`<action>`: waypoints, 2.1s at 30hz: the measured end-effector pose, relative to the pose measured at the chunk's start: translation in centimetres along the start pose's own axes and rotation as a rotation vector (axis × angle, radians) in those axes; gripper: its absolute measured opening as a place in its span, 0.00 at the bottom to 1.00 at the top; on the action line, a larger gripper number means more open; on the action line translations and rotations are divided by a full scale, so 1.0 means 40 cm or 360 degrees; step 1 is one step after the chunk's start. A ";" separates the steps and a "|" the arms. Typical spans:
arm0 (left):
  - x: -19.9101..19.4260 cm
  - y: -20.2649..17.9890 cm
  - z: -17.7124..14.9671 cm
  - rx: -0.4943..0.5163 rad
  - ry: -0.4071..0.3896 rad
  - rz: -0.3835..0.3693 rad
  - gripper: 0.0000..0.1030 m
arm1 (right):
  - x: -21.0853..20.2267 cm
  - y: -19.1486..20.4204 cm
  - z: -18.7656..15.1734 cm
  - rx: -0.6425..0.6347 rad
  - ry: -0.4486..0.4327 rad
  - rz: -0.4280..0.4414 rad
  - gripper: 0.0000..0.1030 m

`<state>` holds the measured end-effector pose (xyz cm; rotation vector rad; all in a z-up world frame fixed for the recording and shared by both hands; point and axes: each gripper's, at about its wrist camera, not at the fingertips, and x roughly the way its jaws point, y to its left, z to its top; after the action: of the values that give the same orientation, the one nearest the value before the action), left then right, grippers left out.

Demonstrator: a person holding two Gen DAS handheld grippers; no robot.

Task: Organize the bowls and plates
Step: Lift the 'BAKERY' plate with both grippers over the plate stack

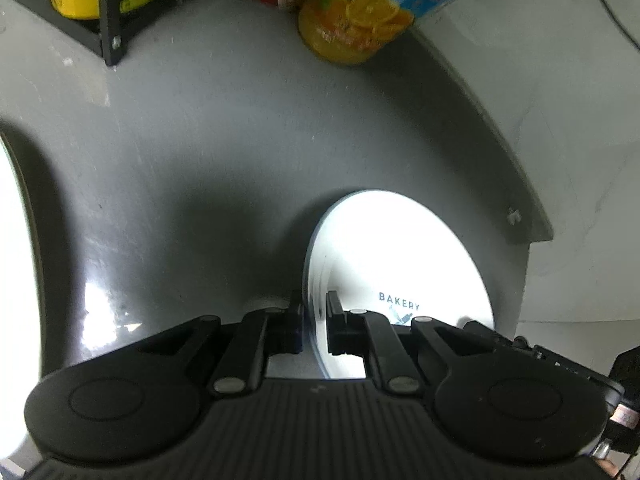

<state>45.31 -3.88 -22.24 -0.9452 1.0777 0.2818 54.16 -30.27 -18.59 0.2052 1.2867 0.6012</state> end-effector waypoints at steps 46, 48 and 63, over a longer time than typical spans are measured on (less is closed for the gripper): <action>-0.378 0.468 0.077 -0.0050 -0.0146 -0.0043 0.07 | 0.126 0.487 -0.215 -0.0206 0.0028 0.0047 0.08; -0.382 0.485 0.077 -0.0051 -0.0144 -0.0039 0.07 | 0.130 0.497 -0.223 -0.0208 0.0027 0.0050 0.08; -0.381 0.585 0.058 -0.0129 -0.0111 0.0018 0.08 | 0.174 0.558 -0.270 -0.0290 0.0077 0.0018 0.07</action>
<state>24.98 15.36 -21.13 -0.9947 1.0137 0.3676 38.28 -10.05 -17.11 0.0479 1.2702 0.7328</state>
